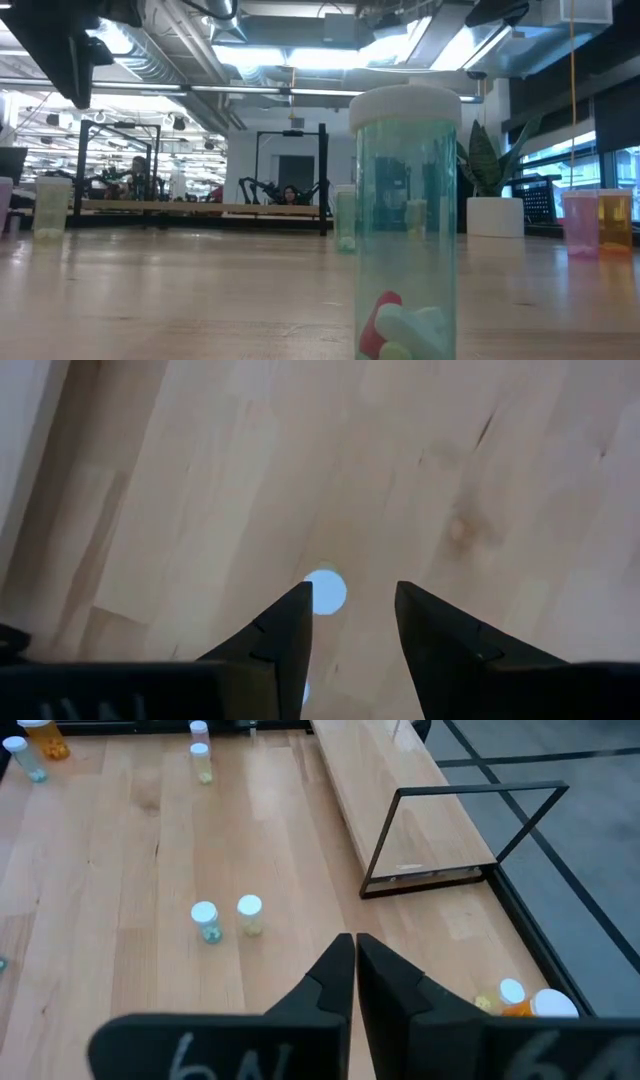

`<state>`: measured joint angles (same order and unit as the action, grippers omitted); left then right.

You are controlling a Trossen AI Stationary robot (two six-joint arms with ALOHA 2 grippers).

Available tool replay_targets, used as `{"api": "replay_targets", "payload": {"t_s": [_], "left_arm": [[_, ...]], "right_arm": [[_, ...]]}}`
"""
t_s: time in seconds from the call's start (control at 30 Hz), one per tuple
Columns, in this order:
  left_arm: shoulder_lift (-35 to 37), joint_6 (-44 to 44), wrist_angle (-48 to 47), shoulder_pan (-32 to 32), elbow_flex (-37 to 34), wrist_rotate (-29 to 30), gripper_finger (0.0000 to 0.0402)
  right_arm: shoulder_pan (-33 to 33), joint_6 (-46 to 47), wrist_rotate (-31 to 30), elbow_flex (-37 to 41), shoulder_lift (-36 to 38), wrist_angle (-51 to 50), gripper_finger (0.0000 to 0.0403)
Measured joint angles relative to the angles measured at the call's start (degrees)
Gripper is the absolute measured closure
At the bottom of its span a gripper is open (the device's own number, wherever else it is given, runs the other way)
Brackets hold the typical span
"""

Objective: Pick and place medicine bottles onto shelf by color
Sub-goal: Put the bottom left yellow pill bottle on the shelf

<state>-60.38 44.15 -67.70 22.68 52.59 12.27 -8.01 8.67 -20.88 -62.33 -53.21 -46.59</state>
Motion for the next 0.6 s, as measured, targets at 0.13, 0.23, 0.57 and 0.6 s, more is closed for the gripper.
{"api": "replay_targets", "payload": {"t_s": [0.13,0.23,0.57,0.6], "left_arm": [[0.00,2.66,-0.08,0.00,-0.63,0.00,0.0264],[0.00,3.30,-0.25,0.00,-0.86,0.00,0.0264],[0.00,0.13,-0.79,0.00,-0.91,-0.96,0.0229],[0.00,0.21,-0.81,0.00,-0.91,-0.96,0.0222]], "right_arm": [[0.00,0.02,0.00,0.00,0.00,0.00,0.0384],[0.00,0.02,0.00,0.00,0.00,0.00,0.0384],[0.00,0.02,0.00,0.00,0.00,0.00,0.0384],[0.00,0.03,0.00,0.00,0.00,0.00,0.0384]]}}
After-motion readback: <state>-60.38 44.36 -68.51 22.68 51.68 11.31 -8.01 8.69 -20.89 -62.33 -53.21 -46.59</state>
